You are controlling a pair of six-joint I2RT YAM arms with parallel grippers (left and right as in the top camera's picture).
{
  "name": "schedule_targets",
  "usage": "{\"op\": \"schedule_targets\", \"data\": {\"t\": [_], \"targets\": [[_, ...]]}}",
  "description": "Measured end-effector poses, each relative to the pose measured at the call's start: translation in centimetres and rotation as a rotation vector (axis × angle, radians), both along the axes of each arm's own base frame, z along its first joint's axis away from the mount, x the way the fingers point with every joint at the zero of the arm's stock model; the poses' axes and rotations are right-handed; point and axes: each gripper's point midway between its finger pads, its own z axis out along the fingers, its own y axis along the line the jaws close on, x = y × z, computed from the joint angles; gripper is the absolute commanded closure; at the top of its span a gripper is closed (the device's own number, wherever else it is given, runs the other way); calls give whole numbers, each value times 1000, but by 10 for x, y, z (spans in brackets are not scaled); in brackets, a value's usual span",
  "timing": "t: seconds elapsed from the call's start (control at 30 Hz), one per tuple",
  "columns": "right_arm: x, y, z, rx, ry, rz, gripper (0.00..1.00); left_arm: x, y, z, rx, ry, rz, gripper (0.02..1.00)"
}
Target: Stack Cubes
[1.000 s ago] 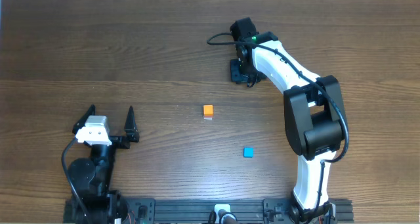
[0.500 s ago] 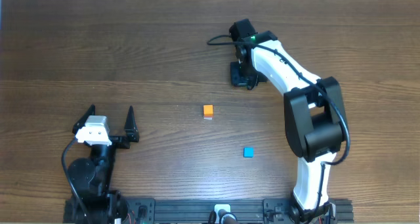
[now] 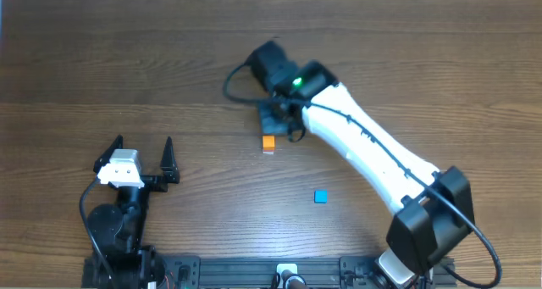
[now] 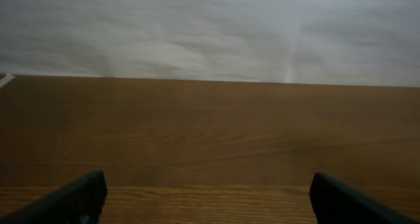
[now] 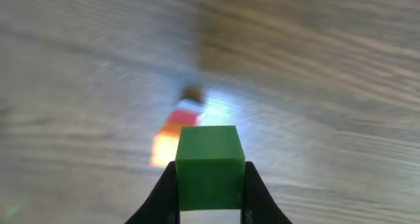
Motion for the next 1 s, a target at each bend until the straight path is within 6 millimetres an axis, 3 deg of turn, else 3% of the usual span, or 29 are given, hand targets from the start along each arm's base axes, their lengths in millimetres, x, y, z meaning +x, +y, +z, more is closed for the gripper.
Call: {"op": "schedule_targets", "data": {"t": [0.17,0.43,0.67,1.0], "targets": [[-22,6,-2,-19,51,-29,991,0,0,0,0,0,0,18],[-38,23,-6,-14,72,-62,989,0,0,0,0,0,0,18],[-40,26,-30,-47,134,-94,989,0,0,0,0,0,0,18],[-39,25,-32,-56,130,-108,991,0,0,0,0,0,0,18]]}}
